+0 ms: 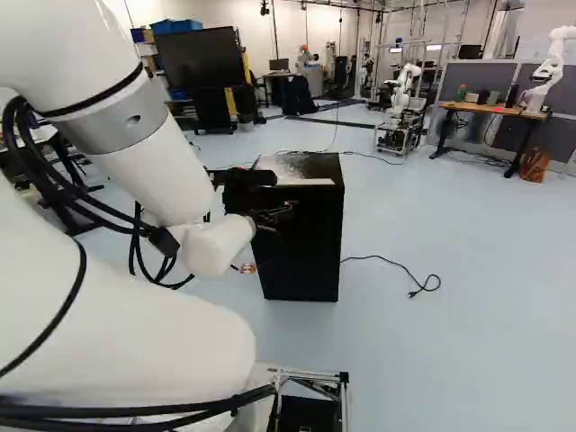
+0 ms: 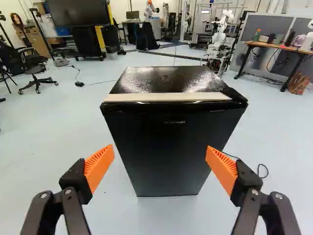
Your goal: Grab a drink from the fridge
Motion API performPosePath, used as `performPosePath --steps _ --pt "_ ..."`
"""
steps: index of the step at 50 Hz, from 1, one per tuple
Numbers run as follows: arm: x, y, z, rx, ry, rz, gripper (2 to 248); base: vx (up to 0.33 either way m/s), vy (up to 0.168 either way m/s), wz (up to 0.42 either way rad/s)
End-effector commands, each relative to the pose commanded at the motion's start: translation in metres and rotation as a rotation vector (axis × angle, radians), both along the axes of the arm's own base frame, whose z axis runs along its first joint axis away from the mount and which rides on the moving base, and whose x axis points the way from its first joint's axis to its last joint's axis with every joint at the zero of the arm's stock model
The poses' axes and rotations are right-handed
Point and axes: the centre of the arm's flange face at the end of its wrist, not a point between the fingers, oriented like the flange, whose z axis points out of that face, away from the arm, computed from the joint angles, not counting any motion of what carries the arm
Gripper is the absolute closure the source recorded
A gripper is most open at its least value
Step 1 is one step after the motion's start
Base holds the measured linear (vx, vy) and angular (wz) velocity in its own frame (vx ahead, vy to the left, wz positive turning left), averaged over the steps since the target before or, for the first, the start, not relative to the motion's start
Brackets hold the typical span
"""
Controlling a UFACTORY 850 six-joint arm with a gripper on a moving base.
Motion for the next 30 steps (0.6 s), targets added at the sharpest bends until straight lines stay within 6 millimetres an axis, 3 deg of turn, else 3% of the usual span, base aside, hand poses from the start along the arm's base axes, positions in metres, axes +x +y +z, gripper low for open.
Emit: performPosePath --steps 16,30 --pt "0.0 0.0 0.0 0.0 0.0 0.0 3 0.0 0.019 -0.003" --pt "0.0 0.0 0.0 0.0 0.0 0.0 3 0.0 0.071 -0.009"
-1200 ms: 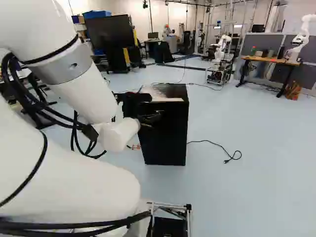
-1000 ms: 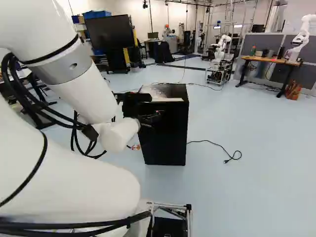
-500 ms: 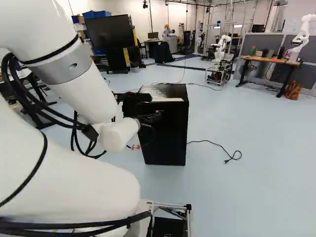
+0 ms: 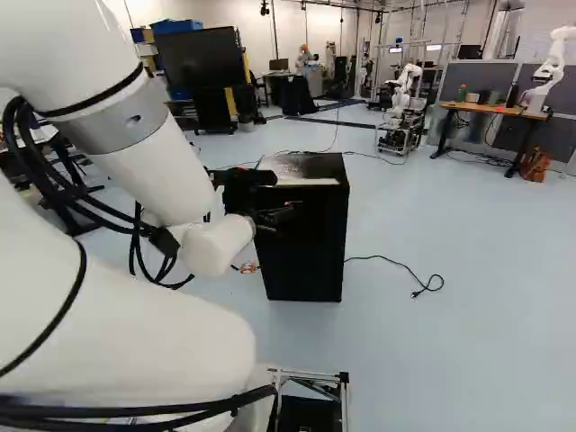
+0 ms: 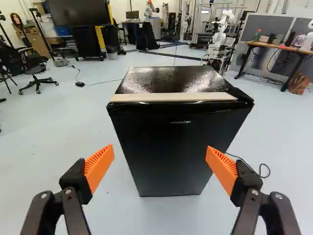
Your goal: Grab a drink from the fridge
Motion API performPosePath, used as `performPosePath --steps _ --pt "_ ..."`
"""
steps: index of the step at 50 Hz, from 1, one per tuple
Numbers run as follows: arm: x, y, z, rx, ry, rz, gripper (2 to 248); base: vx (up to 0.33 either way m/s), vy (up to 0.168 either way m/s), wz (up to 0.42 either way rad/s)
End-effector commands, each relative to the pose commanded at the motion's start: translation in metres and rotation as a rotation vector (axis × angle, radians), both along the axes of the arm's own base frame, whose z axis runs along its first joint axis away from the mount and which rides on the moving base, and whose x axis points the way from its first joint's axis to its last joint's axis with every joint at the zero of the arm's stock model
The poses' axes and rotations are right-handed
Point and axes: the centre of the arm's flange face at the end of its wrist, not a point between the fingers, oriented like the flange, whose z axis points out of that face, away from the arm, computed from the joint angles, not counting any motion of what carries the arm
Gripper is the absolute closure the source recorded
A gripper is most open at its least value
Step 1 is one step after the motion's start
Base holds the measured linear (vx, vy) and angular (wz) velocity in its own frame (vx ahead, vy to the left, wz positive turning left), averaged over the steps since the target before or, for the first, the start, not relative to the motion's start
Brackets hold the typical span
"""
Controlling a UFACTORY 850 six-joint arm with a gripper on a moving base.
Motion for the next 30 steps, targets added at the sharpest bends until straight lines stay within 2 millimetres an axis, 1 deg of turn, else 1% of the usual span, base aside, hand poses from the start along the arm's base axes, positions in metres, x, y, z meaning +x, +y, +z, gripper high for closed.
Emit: performPosePath --steps 17,30 --pt "0.0 0.0 0.0 0.0 0.0 0.0 3 0.0 0.092 -0.009" --pt "0.0 0.0 0.0 0.0 0.0 0.0 3 0.015 0.054 -0.001"
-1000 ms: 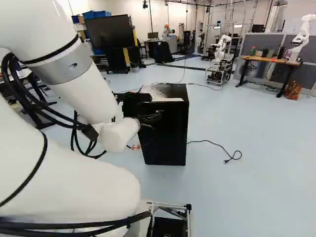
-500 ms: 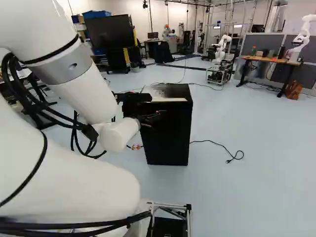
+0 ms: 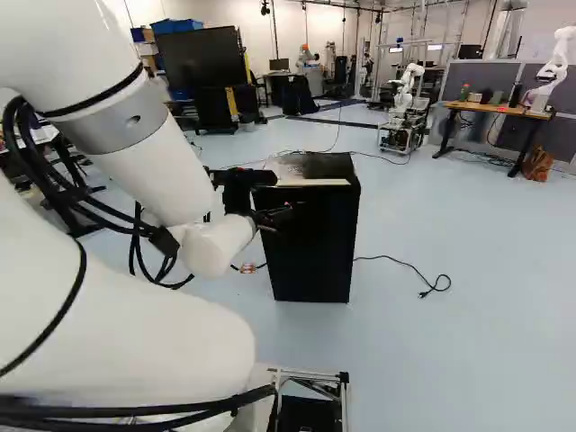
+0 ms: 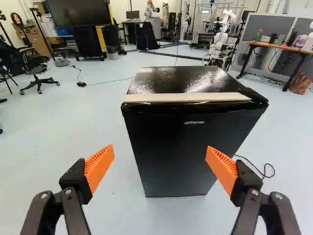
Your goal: Grab a drink from the fridge
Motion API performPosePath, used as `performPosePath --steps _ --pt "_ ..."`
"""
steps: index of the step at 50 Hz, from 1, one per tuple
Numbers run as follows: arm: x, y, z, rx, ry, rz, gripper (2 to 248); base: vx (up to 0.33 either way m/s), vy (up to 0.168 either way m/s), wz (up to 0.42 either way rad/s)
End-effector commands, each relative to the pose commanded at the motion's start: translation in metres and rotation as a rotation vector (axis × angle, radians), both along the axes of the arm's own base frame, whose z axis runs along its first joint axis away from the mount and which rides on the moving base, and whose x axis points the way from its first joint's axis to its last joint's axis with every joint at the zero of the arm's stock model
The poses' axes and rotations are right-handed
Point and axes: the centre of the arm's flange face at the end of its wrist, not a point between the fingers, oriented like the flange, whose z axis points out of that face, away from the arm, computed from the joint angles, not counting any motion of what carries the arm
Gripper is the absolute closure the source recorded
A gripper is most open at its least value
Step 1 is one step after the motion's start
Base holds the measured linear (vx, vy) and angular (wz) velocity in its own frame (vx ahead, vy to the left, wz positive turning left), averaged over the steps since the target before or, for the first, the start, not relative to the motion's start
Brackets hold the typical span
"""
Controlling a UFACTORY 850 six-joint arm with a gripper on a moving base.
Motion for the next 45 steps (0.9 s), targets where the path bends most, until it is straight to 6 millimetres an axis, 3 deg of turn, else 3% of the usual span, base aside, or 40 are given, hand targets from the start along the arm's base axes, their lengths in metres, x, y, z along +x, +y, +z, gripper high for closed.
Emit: performPosePath --steps 45 --pt "0.0 0.0 0.0 0.0 0.0 0.0 3 0.006 0.103 -0.018"
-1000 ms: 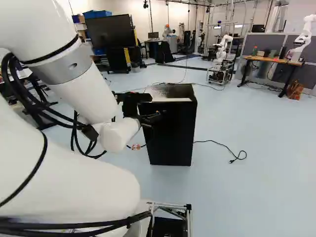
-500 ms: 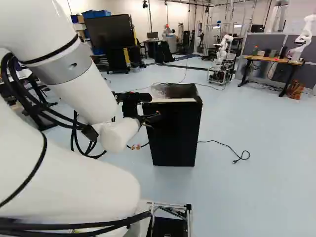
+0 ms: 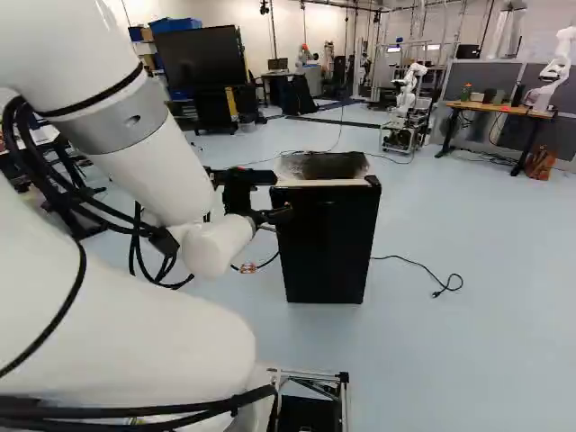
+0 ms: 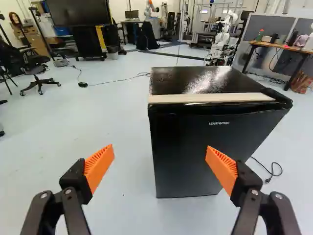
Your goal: Grab a drink from the fridge
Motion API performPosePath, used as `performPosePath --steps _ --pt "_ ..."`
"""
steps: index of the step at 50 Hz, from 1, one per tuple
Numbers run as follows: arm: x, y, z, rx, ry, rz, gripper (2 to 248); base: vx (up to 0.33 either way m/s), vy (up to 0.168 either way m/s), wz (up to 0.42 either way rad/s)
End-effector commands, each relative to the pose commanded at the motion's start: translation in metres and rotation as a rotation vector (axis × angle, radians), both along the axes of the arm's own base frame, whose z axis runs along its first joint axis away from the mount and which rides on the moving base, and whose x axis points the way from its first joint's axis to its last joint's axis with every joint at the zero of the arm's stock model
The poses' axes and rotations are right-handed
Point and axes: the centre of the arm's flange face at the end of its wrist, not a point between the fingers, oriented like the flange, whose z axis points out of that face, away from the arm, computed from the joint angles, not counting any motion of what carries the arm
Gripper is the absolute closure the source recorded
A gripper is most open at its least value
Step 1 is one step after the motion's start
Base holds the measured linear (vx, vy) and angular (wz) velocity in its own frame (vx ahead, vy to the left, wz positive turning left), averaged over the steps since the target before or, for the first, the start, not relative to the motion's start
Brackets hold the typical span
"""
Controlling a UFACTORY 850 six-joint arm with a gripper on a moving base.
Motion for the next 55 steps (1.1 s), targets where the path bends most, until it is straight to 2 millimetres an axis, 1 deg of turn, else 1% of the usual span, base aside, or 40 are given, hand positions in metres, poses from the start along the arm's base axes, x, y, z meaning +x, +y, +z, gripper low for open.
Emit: performPosePath --steps 55 --pt "0.0 0.0 0.0 0.0 0.0 0.0 3 -0.001 0.109 -0.013"
